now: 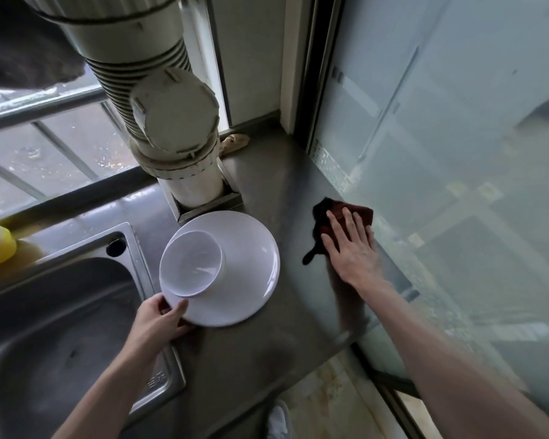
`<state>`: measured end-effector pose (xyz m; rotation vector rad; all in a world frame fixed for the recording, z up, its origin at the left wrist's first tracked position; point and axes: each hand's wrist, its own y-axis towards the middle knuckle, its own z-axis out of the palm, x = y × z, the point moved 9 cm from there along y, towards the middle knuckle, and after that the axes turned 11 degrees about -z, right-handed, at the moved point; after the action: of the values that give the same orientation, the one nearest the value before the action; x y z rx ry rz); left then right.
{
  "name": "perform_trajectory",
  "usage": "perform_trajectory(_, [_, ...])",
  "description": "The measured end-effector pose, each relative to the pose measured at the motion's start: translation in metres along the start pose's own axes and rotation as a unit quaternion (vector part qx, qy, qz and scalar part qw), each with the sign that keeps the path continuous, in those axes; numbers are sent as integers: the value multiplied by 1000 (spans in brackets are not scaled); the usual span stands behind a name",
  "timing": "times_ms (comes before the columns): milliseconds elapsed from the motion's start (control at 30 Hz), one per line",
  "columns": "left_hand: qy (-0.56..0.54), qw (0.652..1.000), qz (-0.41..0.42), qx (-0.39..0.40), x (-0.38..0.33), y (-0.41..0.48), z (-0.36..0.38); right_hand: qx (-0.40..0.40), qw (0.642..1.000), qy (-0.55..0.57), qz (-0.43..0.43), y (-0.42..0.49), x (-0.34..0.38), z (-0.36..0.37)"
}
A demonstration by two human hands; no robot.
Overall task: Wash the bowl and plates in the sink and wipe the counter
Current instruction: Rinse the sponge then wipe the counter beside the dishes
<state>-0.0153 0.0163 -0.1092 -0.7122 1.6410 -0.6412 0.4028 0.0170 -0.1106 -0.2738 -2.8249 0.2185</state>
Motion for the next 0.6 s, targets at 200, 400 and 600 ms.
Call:
perform_trajectory(200, [107,992,36,-62,-3,3,-23,-12,999,-5,-52,-47,49,16])
perform_trajectory(400, [-6,1000,15,-8,-3,-6,-4,1,997,0,-83,-75,70,30])
perform_trajectory(600, [-14,999,13,30,-7,-11,22,14,999,7,30,-69,-16,3])
